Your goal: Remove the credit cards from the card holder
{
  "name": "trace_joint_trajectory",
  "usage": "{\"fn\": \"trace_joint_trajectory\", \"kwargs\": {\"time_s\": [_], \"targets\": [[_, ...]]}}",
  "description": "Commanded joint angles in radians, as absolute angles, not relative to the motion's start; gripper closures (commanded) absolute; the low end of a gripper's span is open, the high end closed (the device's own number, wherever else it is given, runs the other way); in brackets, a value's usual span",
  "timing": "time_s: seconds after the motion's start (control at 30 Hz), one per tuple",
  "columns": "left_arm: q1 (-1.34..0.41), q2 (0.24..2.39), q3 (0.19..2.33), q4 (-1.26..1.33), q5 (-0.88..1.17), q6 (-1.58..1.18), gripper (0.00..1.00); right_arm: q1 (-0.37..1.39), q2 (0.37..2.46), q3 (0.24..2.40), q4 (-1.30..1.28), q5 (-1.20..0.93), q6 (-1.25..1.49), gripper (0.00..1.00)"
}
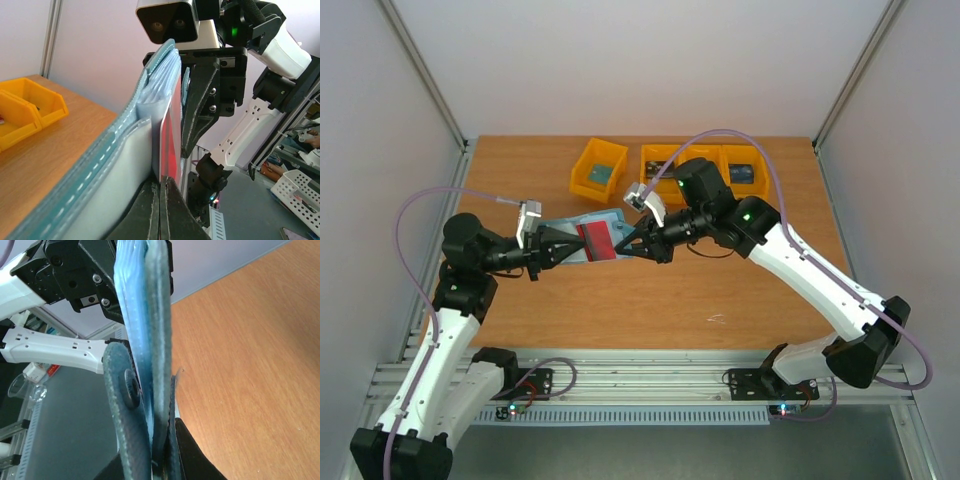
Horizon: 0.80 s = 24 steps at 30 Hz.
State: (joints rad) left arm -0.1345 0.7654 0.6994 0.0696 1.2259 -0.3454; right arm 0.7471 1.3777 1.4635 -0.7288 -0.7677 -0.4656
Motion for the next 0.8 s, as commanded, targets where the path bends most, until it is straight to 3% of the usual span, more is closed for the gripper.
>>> {"fn": "trace_joint_trajectory", "kwargs": {"time_s": [0.0,0.13,0.47,0.67,0.77], "targets": [[-0.112,0.758,0.694,0.13,1.161,-0.392,1.0,0.693,1.38,1.502,-0.761,-0.783,-0.431,0.99],[-0.133,0.759,0.659,0.246,1.131,-0.481,0.98,0.695,1.426,1.541,-0.75,-0.821,-0.421,0.99],[-0.141,0.763,0.663,0.229,1.111,-0.47,0.86,0.696,1.442,1.563,-0.762,-0.81,-0.441,0.99],[-0.141,0.768,0.66,0.232,1.114,-0.468,0.85,0.696,1.45,1.574,-0.764,-0.816,-0.444,0.99],[-0.141,0.773,0.657,0.23,1.102,-0.465,0.76,0.696,1.456,1.58,-0.759,-0.834,-0.44,0.99]]}}
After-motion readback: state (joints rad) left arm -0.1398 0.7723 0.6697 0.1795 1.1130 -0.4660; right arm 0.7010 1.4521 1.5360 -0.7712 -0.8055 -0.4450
